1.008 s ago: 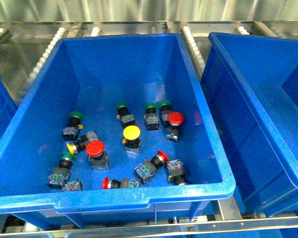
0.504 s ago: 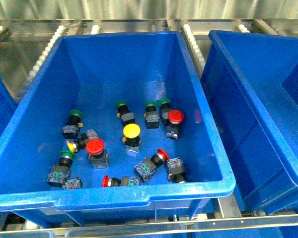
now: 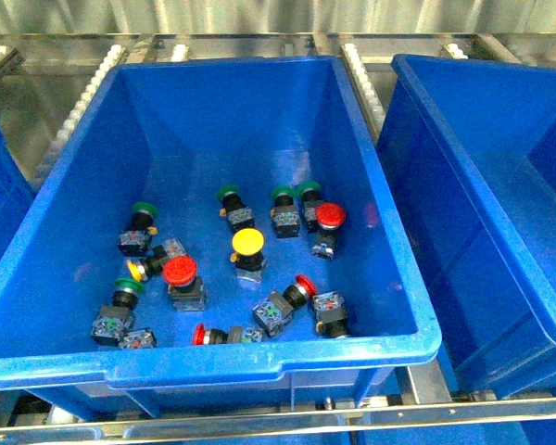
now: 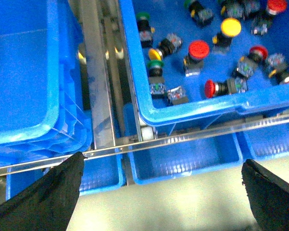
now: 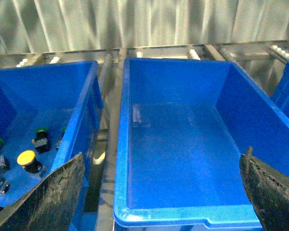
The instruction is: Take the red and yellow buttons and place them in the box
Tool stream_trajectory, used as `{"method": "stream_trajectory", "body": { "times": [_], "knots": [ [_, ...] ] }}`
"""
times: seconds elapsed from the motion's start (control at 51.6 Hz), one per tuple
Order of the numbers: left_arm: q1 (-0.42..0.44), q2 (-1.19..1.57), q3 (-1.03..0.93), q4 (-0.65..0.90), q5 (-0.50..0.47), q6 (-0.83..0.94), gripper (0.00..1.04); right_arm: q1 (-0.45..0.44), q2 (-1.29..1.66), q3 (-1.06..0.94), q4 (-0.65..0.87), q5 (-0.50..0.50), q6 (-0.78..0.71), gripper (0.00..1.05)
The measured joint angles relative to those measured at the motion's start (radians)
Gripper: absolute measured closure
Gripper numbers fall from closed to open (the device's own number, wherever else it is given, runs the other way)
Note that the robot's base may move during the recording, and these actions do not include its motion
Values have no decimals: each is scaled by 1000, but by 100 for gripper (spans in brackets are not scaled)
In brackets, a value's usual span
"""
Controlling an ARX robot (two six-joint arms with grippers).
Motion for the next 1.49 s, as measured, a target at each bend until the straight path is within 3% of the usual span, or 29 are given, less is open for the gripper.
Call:
{"method": "stream_trajectory", "body": {
  "times": [0.252,0.465,0.678,0.93,1.492],
  "knots": [
    [-3,565,248,334,84,243,8,0,0,0,0,0,0,7],
    [-110,874,417,408,105,426,8,0,0,0,0,0,0,7],
    [-188,1165,606,430,54,546,8,0,0,0,0,0,0,7],
    [-236,1424,829,401,38,520,8,0,0,0,0,0,0,7],
    [-318,1720,1096,351,71,418,8,0,0,0,0,0,0,7]
  ]
}}
